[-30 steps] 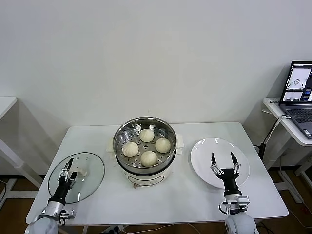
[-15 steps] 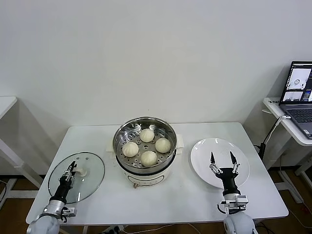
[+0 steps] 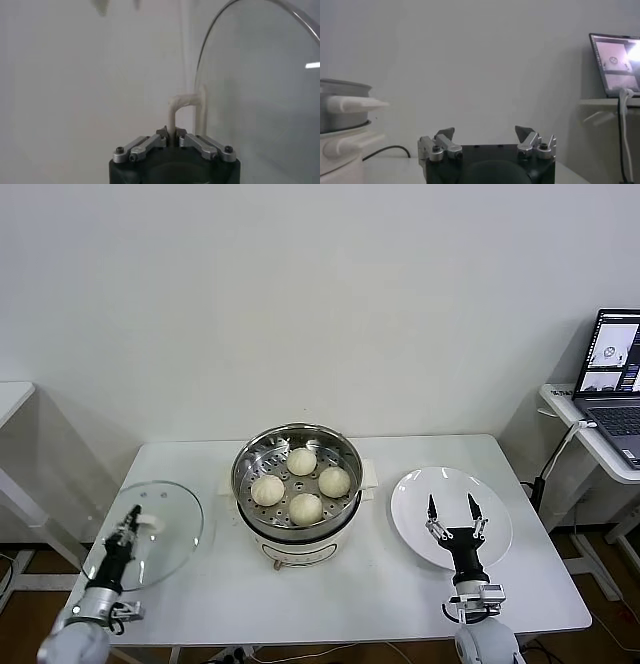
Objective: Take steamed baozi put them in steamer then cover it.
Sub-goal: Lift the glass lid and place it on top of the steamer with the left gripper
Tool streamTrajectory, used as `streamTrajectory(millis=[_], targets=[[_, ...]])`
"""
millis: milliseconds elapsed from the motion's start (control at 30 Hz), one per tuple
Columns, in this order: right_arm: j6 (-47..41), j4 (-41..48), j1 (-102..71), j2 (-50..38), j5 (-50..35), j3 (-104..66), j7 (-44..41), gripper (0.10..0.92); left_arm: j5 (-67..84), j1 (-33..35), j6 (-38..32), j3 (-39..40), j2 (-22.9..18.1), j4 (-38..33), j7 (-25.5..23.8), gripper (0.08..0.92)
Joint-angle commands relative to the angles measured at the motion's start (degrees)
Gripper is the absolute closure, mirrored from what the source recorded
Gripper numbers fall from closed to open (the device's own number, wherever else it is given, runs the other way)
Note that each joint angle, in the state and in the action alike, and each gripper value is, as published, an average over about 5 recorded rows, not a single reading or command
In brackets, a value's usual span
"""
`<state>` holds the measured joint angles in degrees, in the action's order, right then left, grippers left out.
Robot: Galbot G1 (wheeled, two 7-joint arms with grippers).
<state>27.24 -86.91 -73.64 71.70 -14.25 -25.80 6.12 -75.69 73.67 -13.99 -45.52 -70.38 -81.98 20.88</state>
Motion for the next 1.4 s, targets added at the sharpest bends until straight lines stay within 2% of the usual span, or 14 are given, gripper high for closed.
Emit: streamTrajectory(millis=[33, 167, 333, 533, 700, 933, 1133, 1400], targets=[[0.2, -0.6, -0.2, 0.1, 0.0, -0.1, 0.0, 0.203, 11.0, 5.6, 10.9, -3.3, 3.8, -33.3, -8.3, 0.810], [0.4, -1.0, -0.5, 0.3, 0.0, -0.6, 0.0, 0.203, 6.2, 5.5, 14.2, 0.7, 2.8, -43.1, -11.4, 0.810], [0.4, -1.7, -1.0, 0.7, 0.1, -1.6, 0.0, 0.203, 3.6, 4.3, 19.3, 13.9, -0.6, -49.6, -15.5, 0.810], [0.6, -2.9, -2.8, 1.2, 0.5, -3.1, -0.5, 0.203, 7.4, -1.5, 31.0, 33.1, -5.5, -46.2, -20.0, 0.810], [0.8, -3.3, -3.8, 1.8, 0.8, -4.0, -0.7, 0.203, 7.0, -7.2, 37.2, 43.0, -9.9, -38.5, -22.7, 0.810], [1.1, -2.4, -3.7, 2.2, 0.8, -5.1, -0.8, 0.203, 1.3, -13.4, 40.0, 46.3, -14.2, -28.9, -27.1, 0.810], [1.6, -1.3, -3.4, 2.8, 1.0, -5.1, -1.2, 0.203, -4.3, -14.4, 41.0, 45.8, -16.5, -25.4, -29.9, 0.810], [1.8, -0.9, -3.2, 3.1, 1.1, -5.0, -1.7, 0.203, -10.1, -14.9, 39.7, 44.6, -18.9, -22.3, -30.3, 0.810]])
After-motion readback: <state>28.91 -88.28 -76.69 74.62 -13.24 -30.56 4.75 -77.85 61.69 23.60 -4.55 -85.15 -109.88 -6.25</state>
